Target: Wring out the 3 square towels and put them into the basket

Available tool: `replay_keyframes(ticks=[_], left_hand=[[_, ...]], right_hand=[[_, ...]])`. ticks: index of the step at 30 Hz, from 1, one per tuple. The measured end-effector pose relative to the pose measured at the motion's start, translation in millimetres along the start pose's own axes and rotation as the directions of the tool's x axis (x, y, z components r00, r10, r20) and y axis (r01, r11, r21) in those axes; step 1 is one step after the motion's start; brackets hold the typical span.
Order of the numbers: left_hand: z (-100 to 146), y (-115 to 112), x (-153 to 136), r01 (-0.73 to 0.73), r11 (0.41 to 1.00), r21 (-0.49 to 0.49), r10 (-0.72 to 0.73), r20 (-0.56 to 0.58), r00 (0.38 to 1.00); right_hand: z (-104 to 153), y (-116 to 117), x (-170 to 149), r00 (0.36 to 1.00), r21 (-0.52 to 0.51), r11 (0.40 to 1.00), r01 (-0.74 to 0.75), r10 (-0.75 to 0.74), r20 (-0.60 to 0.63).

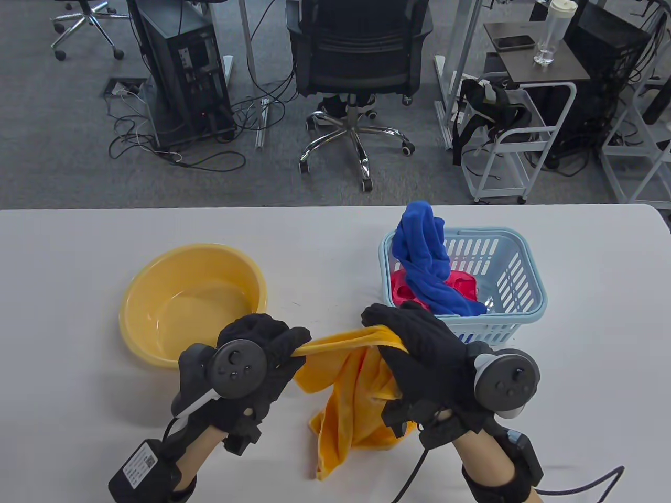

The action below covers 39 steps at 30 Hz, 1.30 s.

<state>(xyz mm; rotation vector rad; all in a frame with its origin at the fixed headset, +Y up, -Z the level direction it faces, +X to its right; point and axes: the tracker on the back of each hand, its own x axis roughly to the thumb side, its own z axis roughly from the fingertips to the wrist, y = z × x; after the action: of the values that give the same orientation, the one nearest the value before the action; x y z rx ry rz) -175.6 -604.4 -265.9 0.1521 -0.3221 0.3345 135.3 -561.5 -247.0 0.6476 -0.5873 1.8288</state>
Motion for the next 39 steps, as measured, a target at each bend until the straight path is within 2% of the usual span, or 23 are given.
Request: replay_keyframes(ticks=[1, 2, 4, 5, 6, 7, 8, 9, 10, 13, 16, 18, 21, 24, 26, 28, 29, 30, 31, 35, 36, 38, 39], left_hand=[[1, 4, -3, 0.011, 0.999, 0.033, -0.010, -0.031, 0.999], [3, 12, -8, 0.035, 0.993, 0.113, -0.026, -0.081, 0.996], [5, 32, -20, 0.091, 0.966, 0.243, -0.065, -0.114, 0.991], [9, 45, -28, 0.084, 0.946, 0.313, -0.047, -0.123, 0.991], [15, 58, -35, 0.043, 0.913, 0.405, 0.006, -0.121, 0.993], [19, 66, -39, 0.029, 0.893, 0.450, 0.027, -0.119, 0.993], [27, 78, -42, 0.039, 0.851, 0.523, 0.027, -0.118, 0.993], [32, 86, -44, 0.055, 0.819, 0.572, 0.018, -0.120, 0.993], [40, 95, -46, 0.083, 0.764, 0.640, 0.001, -0.129, 0.992], [50, 109, -52, 0.102, 0.708, 0.699, -0.011, -0.134, 0.991], [54, 112, -57, -0.016, 0.690, 0.723, 0.074, -0.048, 0.996], [53, 110, -58, -0.111, 0.695, 0.711, 0.134, 0.023, 0.991], [49, 105, -58, -0.292, 0.707, 0.644, 0.245, 0.165, 0.955], [40, 94, -53, -0.542, 0.683, 0.490, 0.410, 0.357, 0.839], [35, 85, -46, -0.648, 0.650, 0.397, 0.492, 0.431, 0.757], [31, 79, -42, -0.710, 0.632, 0.310, 0.543, 0.478, 0.691], [29, 74, -39, -0.750, 0.601, 0.275, 0.583, 0.491, 0.647], [27, 71, -37, -0.769, 0.586, 0.255, 0.606, 0.493, 0.624], [26, 64, -33, -0.807, 0.556, 0.202, 0.657, 0.488, 0.575], [22, 39, -22, -0.880, 0.455, 0.134, 0.796, 0.382, 0.470], [21, 34, -20, -0.890, 0.441, 0.115, 0.818, 0.358, 0.451], [18, 22, -15, -0.905, 0.422, 0.056, 0.856, 0.304, 0.418], [16, 15, -12, -0.904, 0.428, 0.005, 0.872, 0.262, 0.414]], right_hand=[[0, -3, 1, 1.000, -0.007, 1.000, -0.007, 0.007, 0.007], [-1, -8, 5, 0.998, -0.012, 0.999, -0.053, 0.053, 0.015], [-3, -16, 12, 0.978, -0.001, 0.978, -0.208, 0.208, 0.019], [-5, -18, 18, 0.932, 0.034, 0.931, -0.363, 0.363, 0.017], [-5, -19, 23, 0.838, 0.089, 0.834, -0.544, 0.545, 0.017], [-5, -19, 25, 0.765, 0.105, 0.759, -0.642, 0.644, 0.019], [-5, -19, 27, 0.651, 0.115, 0.645, -0.756, 0.759, 0.027], [-6, -21, 29, 0.596, 0.118, 0.589, -0.799, 0.803, 0.029], [-6, -25, 30, 0.582, 0.097, 0.578, -0.810, 0.813, 0.019], [-7, -40, 30, 0.672, 0.026, 0.672, -0.740, 0.740, -0.016], [-6, -53, 27, 0.879, -0.031, 0.879, -0.475, 0.476, 0.018], [-6, -54, 27, 0.933, -0.033, 0.934, -0.357, 0.358, 0.041], [-8, -55, 24, 0.971, -0.024, 0.977, -0.211, 0.212, 0.112], [-18, -50, 13, 0.992, 0.025, 0.998, 0.056, -0.058, 0.108], [-34, -36, 3, 0.946, 0.154, 0.944, 0.293, -0.309, 0.095], [-48, -16, -4, 0.871, 0.305, 0.832, 0.463, -0.491, 0.017], [-55, -2, -4, 0.828, 0.383, 0.764, 0.520, -0.560, -0.007], [-59, 5, -4, 0.818, 0.418, 0.738, 0.529, -0.575, -0.021], [-66, 23, -2, 0.827, 0.474, 0.716, 0.514, -0.561, -0.049], [-76, 79, 12, 0.882, 0.553, 0.731, 0.399, -0.472, -0.012], [-75, 88, 16, 0.891, 0.546, 0.745, 0.383, -0.454, -0.005], [-73, 104, 24, 0.927, 0.464, 0.827, 0.316, -0.375, 0.036], [-70, 113, 30, 0.966, 0.418, 0.885, 0.205, -0.251, 0.059]])
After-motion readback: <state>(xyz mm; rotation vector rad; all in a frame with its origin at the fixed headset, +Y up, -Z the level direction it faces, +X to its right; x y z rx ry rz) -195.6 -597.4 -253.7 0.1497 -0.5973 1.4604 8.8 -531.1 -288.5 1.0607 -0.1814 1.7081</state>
